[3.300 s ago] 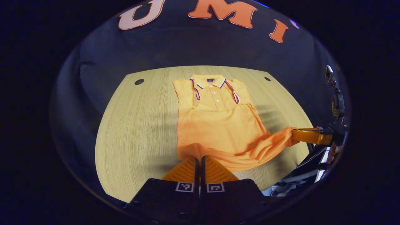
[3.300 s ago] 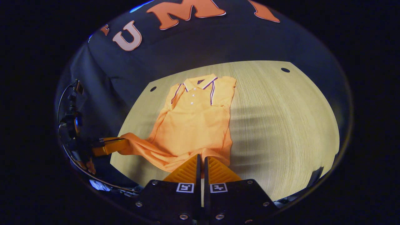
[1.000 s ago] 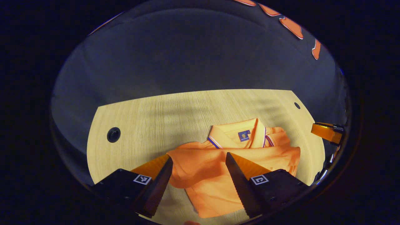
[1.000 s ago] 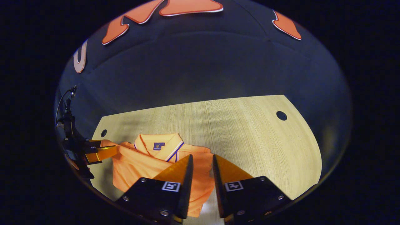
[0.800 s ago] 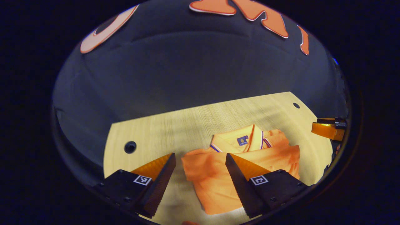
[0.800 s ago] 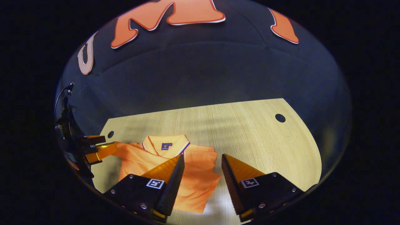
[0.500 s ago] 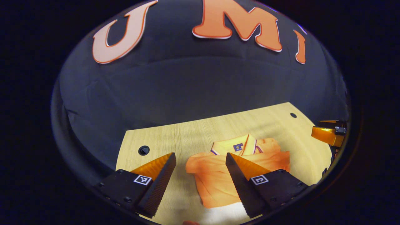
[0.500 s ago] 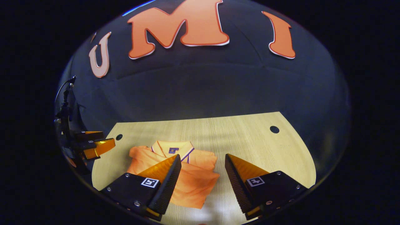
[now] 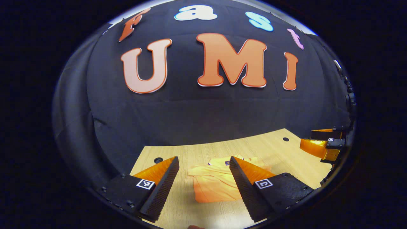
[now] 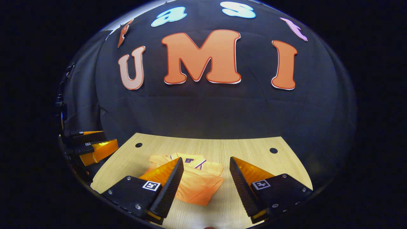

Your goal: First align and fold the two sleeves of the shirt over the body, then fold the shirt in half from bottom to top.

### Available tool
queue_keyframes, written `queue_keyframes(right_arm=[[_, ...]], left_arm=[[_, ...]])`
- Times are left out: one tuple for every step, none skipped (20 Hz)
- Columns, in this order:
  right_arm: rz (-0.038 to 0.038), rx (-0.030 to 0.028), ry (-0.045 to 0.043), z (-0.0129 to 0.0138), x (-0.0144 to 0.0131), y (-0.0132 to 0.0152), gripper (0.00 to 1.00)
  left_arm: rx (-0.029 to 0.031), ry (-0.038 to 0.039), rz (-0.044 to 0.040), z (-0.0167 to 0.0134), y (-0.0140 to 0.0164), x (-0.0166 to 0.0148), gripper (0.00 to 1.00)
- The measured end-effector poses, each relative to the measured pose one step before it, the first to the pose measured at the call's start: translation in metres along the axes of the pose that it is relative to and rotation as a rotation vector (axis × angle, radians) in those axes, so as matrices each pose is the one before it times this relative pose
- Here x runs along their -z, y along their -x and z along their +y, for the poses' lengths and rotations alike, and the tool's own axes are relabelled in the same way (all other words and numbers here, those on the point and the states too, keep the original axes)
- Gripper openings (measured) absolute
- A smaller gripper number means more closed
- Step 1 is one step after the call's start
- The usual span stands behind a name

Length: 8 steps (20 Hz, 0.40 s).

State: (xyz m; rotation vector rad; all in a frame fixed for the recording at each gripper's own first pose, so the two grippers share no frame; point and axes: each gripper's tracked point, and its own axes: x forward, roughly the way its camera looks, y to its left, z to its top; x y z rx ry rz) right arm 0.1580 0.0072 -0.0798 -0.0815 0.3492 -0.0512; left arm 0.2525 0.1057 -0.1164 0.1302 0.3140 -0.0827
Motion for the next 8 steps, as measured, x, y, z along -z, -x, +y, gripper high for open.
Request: queue_keyframes(right_arm=[[-0.01484,-0.01035,0.00963,0.00435,0.00019,0.009,0.89],[-0.01411,-0.00804,0.00628,0.00302,0.00021,0.00962,0.9],[-0.02177,-0.01307,0.00498,0.00418,-0.00224,0.0122,0.9],[-0.02431,-0.00633,0.00807,0.00278,-0.00197,0.00974,0.9],[-0.01936,-0.01077,0.0109,0.003,-0.00067,0.0089,0.9],[-0.01628,-0.00646,0.01186,0.00305,-0.00066,0.00892,0.9],[-0.0198,-0.00511,0.00893,0.00249,-0.00169,0.0091,0.9],[-0.01591,-0.00754,0.01236,0.00396,-0.0023,0.0073,0.91]], left_arm=[[-0.00892,0.0072,-0.02852,0.00012,0.01639,-0.00064,0.99],[-0.00549,0.00706,-0.03018,-0.00089,0.01547,-0.00318,0.98],[-0.00438,0.00621,-0.03107,-0.0039,0.01281,-0.00302,0.98],[-0.0009,0.01064,-0.02165,-0.00422,0.01315,-0.00186,0.98],[0.00037,0.0116,-0.01569,-0.00494,0.01164,0.00031,0.98],[0.00226,0.01057,-0.00999,-0.00527,0.01243,0.00268,0.98],[-0.00527,0.00628,-0.01722,-0.00139,0.01139,-0.00023,0.98],[-0.00319,-0.00072,-0.02191,-0.00278,0.011,-0.00097,0.98]])
